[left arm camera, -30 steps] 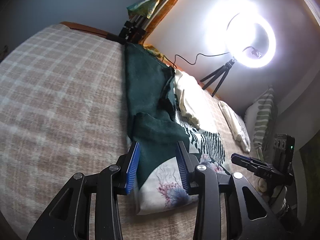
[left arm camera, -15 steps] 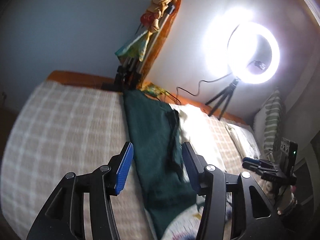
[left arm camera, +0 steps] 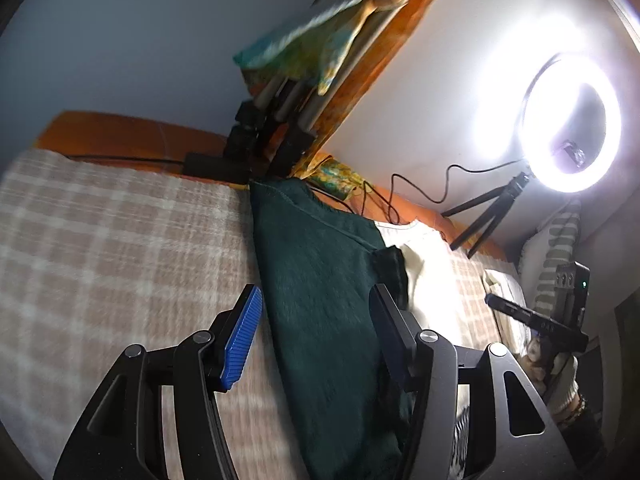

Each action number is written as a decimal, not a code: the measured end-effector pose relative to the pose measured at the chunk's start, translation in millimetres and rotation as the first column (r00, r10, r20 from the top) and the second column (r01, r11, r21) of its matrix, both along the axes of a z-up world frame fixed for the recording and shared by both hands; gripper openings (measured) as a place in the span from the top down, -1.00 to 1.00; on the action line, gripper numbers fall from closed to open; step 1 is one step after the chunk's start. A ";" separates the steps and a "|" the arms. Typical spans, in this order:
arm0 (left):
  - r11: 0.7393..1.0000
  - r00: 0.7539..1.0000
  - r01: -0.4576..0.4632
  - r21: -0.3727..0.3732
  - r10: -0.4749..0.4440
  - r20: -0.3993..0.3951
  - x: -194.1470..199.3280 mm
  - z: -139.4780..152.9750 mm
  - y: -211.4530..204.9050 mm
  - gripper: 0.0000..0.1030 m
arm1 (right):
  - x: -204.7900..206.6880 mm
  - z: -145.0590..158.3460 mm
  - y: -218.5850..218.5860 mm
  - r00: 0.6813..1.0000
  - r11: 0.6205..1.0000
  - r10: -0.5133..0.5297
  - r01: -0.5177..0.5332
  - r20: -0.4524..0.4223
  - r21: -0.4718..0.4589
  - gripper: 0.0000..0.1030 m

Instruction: Fold small clothes

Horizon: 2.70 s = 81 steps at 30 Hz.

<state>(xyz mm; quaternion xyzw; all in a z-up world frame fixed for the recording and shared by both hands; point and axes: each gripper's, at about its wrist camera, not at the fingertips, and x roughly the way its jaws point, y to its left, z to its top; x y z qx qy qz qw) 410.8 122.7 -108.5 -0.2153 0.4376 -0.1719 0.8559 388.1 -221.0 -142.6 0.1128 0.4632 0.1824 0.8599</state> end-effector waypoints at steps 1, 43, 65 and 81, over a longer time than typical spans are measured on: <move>1.000 1.000 -0.003 -0.001 0.003 -0.009 7.0 -5.0 0.4 -0.07 | 10.1 -4.4 -0.5 1.000 1.000 -0.004 0.004 -0.004 0.014 0.15; 0.998 0.997 0.036 -0.056 -0.032 0.072 88.6 -36.8 -30.9 0.95 | 107.7 -31.0 25.0 0.997 0.994 0.068 -0.070 0.030 0.087 0.99; 0.994 0.983 0.106 -0.014 -0.102 0.155 2.5 28.6 -41.1 0.96 | 9.0 49.6 23.0 0.974 0.979 0.168 -0.182 0.150 0.086 0.99; 0.988 0.971 0.147 0.037 -0.152 0.185 -131.9 38.4 -43.9 0.96 | -142.3 61.0 25.6 0.960 0.970 0.232 -0.240 0.159 0.033 1.00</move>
